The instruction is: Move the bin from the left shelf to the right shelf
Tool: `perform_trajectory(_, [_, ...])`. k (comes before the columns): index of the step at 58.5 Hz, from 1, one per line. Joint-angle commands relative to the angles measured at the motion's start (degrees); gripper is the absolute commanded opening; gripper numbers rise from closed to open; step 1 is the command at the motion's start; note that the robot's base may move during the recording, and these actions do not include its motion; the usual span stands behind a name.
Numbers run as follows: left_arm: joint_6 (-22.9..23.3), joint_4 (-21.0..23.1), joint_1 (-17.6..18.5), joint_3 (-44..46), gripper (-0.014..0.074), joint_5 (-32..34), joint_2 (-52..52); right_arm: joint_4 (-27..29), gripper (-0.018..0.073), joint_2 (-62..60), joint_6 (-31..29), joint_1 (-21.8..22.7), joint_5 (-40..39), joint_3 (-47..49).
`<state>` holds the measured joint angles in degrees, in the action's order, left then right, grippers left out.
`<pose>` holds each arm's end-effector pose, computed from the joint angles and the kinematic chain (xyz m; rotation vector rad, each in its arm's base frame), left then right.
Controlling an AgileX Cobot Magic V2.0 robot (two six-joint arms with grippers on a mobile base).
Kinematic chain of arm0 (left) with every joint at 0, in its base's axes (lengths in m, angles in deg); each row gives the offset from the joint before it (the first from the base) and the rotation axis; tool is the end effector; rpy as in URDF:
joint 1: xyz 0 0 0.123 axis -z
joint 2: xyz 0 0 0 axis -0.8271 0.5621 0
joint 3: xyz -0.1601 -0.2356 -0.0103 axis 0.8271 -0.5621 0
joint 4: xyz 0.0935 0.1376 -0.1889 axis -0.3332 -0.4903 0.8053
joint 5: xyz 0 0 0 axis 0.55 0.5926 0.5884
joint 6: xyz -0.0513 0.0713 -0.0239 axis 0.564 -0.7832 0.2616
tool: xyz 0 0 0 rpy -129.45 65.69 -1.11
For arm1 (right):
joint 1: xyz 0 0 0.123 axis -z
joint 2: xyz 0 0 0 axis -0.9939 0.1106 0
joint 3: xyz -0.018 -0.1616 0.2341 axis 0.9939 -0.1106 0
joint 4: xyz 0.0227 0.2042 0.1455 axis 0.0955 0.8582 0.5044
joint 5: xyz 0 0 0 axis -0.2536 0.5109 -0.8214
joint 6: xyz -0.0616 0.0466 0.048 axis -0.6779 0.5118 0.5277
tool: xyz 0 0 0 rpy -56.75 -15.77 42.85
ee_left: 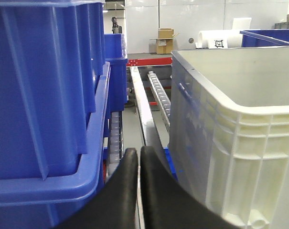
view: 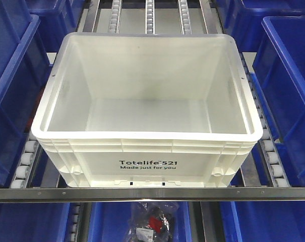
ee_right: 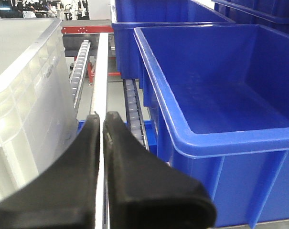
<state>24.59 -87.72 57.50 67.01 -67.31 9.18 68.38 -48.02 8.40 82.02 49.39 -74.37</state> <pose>0.0565 -0.0015 0.2030 0.0007 1.5207 -0.0438 0.0565 0.0017 0.2053 -0.0107 1.4886 0.0359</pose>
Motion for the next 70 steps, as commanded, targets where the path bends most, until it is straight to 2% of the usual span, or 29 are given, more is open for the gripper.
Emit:
perform_trajectory(1, [0.36, 0.08, 0.12, -1.11, -0.0006, 4.22, -0.82, -0.08, -0.0008, -0.59, -0.64, 0.42, -4.27, -1.06])
perform_trajectory(47, [0.36, 0.08, 0.12, -1.11, -0.0006, 5.02, -0.81, -0.08, -0.0008, -0.59, -0.64, 0.42, -4.27, -1.06])
perform_trajectory(56, [0.36, 0.20, 0.12, -1.11, -0.0006, 9.76, -0.81, -0.28, -0.0008, -0.59, -0.86, 0.42, -14.99, -0.91])
perform_trajectory(61, [0.36, 0.20, 0.12, -0.31, -0.0006, 13.55, -0.81, -0.28, -0.0008, -0.59, -0.07, 0.42, -18.06, -0.55])
perform_trajectory(64, [0.42, 0.20, 0.12, 0.97, -0.0006, 14.24, -0.81, -0.28, -0.0008, -0.55, 1.59, 0.42, -16.89, 0.65])
perform_trajectory(70, [0.42, 0.20, 0.12, 5.81, -0.0006, 11.31, -0.15, -0.28, -0.0008, 1.35, 3.74, 0.42, -12.16, 5.68])
